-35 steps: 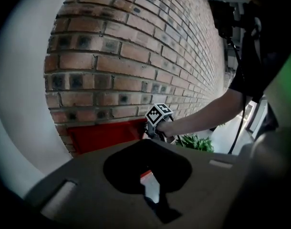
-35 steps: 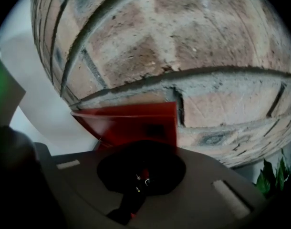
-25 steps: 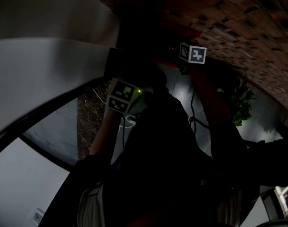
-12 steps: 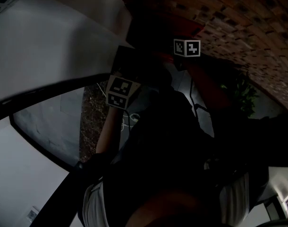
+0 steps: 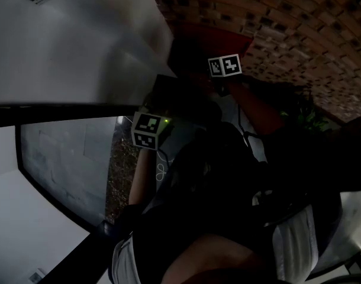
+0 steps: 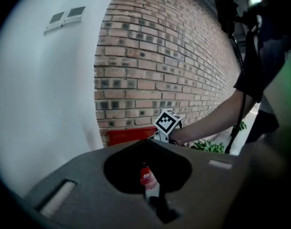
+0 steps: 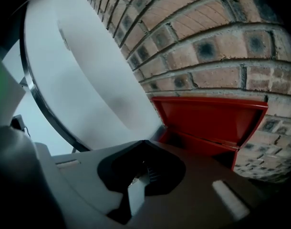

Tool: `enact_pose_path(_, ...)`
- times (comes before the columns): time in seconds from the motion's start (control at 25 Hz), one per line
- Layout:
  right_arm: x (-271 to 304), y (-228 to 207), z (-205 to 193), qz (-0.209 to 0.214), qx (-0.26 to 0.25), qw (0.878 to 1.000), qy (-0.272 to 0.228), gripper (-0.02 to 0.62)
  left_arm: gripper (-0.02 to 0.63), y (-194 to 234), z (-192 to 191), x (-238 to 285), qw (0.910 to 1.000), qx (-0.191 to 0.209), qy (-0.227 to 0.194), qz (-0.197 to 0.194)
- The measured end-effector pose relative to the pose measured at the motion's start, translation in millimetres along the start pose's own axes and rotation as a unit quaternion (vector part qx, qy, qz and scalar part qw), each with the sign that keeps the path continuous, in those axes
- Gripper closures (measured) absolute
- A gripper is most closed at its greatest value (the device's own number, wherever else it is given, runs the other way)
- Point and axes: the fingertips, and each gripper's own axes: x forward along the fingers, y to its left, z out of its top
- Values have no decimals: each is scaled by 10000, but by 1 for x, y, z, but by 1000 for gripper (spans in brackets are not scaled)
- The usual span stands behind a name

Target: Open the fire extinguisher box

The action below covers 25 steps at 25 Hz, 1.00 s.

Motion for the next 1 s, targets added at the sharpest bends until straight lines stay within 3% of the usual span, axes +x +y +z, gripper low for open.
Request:
enact_pose_path(0.52, -22, 51, -38, 492, -263, 9984, 80, 594, 606, -19, -28, -61, 9977, -225, -138, 626)
enact_pose_path(0.8, -38, 12, -33, 642, 223, 9977, -2, 594, 606, -22, -17, -50, 9928, -465, -99, 1103)
enact_pose_path(1.0, -72, -33, -18, 909, 149, 9957, 0, 594, 606, -31, -8, -16, 9898, -813, -114, 1165)
